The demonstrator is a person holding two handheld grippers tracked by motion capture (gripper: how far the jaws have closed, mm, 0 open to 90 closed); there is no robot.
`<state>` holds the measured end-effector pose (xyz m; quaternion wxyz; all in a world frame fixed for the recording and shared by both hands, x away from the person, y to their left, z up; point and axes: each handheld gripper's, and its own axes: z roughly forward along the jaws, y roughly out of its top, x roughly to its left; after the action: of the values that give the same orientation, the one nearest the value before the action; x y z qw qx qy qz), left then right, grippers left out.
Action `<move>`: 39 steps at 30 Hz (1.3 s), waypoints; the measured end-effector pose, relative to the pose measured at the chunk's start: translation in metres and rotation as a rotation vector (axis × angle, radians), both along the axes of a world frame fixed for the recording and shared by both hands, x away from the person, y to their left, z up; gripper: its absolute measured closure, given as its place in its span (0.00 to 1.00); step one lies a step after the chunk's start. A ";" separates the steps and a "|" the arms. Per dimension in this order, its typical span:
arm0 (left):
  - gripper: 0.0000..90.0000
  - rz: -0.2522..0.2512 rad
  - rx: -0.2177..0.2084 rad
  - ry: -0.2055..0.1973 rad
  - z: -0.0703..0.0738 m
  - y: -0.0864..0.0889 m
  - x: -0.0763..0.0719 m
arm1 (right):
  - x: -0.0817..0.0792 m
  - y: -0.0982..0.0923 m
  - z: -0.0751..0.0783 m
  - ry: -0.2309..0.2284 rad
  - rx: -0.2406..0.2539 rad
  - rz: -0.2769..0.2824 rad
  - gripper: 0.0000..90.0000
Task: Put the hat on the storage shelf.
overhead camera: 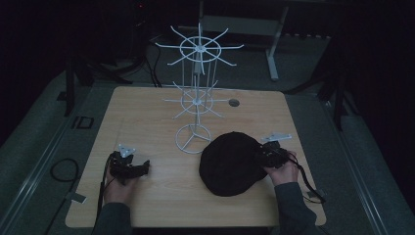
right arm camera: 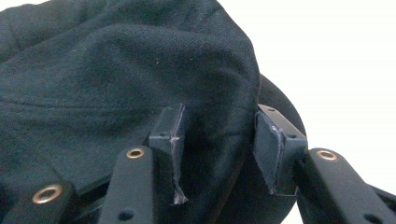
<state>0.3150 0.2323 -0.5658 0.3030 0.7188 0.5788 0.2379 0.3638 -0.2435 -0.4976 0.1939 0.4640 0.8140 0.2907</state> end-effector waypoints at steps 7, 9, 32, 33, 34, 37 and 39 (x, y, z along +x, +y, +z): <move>0.17 0.000 0.000 0.000 0.000 0.000 0.000 | 0.011 0.005 -0.003 0.015 -0.024 0.000 0.60; 0.17 0.000 0.000 0.000 0.000 0.000 0.000 | 0.017 0.007 -0.005 0.026 -0.031 0.003 0.59; 0.17 -0.001 0.000 -0.001 0.000 -0.001 0.000 | 0.033 0.025 -0.007 0.072 -0.217 -0.042 0.78; 0.17 -0.001 0.000 -0.001 0.000 -0.001 0.000 | 0.033 0.025 -0.007 0.073 -0.222 -0.050 0.80; 0.17 -0.001 0.000 -0.001 0.000 -0.001 0.000 | 0.033 0.026 -0.006 0.069 -0.229 -0.053 0.82; 0.17 -0.001 0.000 -0.001 0.000 -0.001 0.000 | 0.034 0.027 -0.006 0.063 -0.232 -0.066 0.85; 0.17 -0.001 0.000 0.000 0.000 -0.001 0.000 | 0.035 0.025 -0.005 0.061 -0.201 -0.082 0.87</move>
<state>0.3151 0.2317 -0.5658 0.3033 0.7190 0.5783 0.2378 0.3985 -0.2183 -0.5026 0.2266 0.4839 0.8248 0.1851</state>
